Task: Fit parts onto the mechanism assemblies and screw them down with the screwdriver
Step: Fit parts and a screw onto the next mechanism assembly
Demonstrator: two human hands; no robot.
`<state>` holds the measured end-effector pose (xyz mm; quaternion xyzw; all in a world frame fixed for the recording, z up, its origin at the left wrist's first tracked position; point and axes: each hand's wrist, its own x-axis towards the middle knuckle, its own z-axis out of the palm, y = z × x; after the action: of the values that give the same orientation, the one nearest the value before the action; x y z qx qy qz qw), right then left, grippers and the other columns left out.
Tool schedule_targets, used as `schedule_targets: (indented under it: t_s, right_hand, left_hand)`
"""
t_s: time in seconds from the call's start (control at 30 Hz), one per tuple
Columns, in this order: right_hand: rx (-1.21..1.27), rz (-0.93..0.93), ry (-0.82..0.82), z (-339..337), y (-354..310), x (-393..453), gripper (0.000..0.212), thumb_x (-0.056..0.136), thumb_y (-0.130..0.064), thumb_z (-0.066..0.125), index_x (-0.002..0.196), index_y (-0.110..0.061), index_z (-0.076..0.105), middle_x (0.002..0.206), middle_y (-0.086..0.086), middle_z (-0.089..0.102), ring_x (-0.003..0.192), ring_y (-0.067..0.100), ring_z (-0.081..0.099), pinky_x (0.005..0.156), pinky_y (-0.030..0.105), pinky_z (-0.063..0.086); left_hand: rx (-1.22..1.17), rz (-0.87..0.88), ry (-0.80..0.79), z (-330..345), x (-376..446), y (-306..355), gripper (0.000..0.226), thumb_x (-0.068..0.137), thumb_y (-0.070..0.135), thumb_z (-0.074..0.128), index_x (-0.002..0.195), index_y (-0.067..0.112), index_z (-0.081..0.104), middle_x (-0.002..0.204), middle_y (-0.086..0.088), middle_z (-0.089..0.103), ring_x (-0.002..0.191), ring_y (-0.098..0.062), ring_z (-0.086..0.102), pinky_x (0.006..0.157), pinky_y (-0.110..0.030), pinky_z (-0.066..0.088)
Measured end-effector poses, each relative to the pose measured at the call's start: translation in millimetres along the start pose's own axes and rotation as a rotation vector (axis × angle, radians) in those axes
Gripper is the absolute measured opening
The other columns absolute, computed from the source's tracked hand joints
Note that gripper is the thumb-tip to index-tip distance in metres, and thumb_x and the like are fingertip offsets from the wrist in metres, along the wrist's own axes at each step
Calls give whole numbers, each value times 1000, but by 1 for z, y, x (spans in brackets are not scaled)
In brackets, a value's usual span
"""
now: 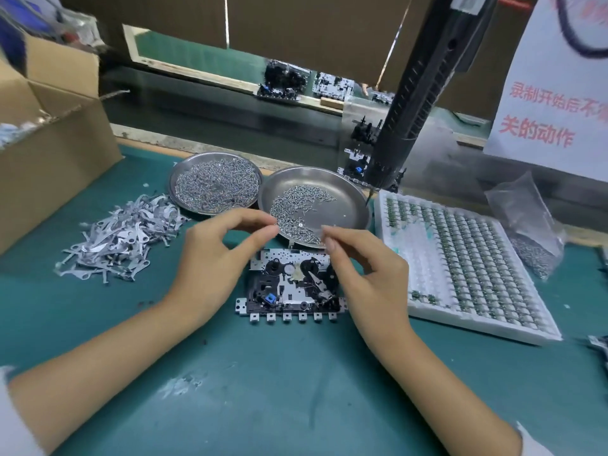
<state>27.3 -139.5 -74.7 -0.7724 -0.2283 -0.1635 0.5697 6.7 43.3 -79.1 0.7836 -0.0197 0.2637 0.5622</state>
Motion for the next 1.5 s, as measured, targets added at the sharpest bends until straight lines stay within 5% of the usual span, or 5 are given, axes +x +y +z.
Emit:
schedule_targets:
  t_s: [0.27,0.57,0.93,1.13,1.5]
  right_hand:
    - [375,370,-189,11,-13,10,16,82,-16,70,93,-7,76,88,12,74,80,30,68,79,36,56]
    - [386,212,-201,9,-12,4,4,82,-15,68,84,-14,71,79,0,65,68,10,61,67,19,49]
    - [101,0,-62,15,-11,-4,14,87,-13,61,83,-26,65,82,-10,60,76,10,57,67,27,47]
    - [-63,-37,-91,13,-10,-2,8,88,-14,58,82,-19,61,82,-8,58,78,6,54,70,17,41]
    - [-264,-96,-281,3,-6,1,12,94,-25,49,82,-27,51,80,-16,43,74,4,45,65,21,36]
  left_hand:
    - [43,212,18,6,-14,13,18,72,34,73,89,35,65,81,20,69,85,-6,65,83,-29,50]
    - [-222,61,-57,12,-16,15,26,65,30,79,87,32,66,76,15,72,76,-1,69,73,-9,46]
    - [-173,113,-159,10,-16,14,29,83,26,70,108,40,62,86,16,70,82,2,64,74,-5,41]
    - [32,233,-163,8,-14,14,30,84,39,61,113,45,56,96,19,64,98,-6,60,92,-31,43]
    - [398,760,-191,4,-4,5,24,96,21,55,120,22,51,84,8,67,80,-8,54,84,-31,34]
